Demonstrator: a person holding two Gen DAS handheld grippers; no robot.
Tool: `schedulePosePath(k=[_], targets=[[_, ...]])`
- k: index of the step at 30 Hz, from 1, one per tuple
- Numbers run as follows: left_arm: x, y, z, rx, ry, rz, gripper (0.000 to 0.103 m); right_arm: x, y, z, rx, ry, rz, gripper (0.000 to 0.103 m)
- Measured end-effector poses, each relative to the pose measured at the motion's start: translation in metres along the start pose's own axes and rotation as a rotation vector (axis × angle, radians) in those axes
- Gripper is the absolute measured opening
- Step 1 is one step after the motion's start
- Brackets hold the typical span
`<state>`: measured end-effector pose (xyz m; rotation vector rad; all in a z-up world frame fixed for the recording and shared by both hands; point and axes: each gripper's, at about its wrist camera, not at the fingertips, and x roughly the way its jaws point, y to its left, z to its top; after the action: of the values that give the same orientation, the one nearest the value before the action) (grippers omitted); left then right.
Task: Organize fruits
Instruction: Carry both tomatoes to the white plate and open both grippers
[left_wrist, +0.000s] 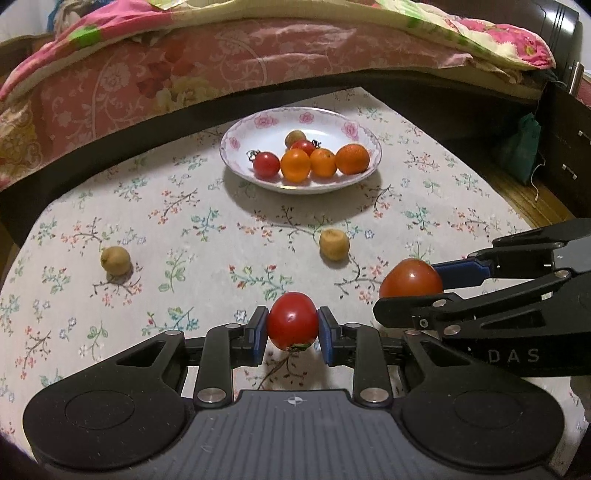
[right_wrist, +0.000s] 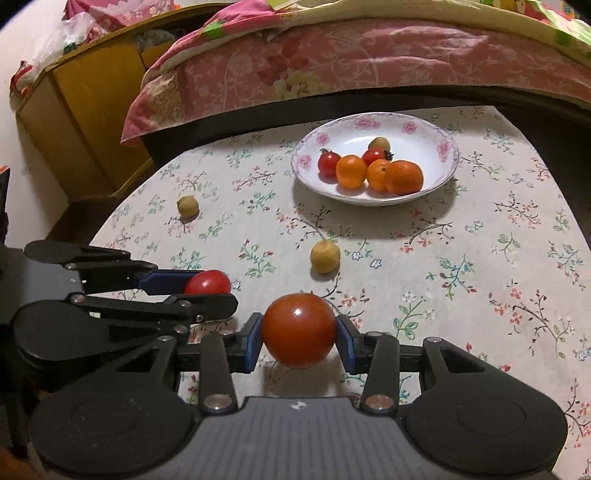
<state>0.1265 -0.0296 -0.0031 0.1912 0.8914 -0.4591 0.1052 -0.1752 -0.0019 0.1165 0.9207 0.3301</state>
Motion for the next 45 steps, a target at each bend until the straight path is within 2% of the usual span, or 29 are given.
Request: schedulePosePath(k=[11, 22, 33, 45], targets=[[0.0, 0.002, 0.028, -0.006, -0.061, 0.005, 0.036, -0.008, -0.009, 0.023, 0.03, -0.066, 0.002, 0.036], [0.029, 0.008, 0.084, 0.008, -0.127, 0.028, 0.036, 0.004, -0.035, 0.07, 0.055, -0.145, -0.036, 0.036], [0.074, 0.014, 0.126, 0.011, -0.143, 0.042, 0.034, 0.038, -0.075, 0.11, 0.099, -0.178, -0.063, 0.036], [0.101, 0.022, 0.136, -0.013, -0.124, 0.043, 0.036, 0.063, -0.091, 0.121, 0.126, -0.18, -0.053, 0.037]])
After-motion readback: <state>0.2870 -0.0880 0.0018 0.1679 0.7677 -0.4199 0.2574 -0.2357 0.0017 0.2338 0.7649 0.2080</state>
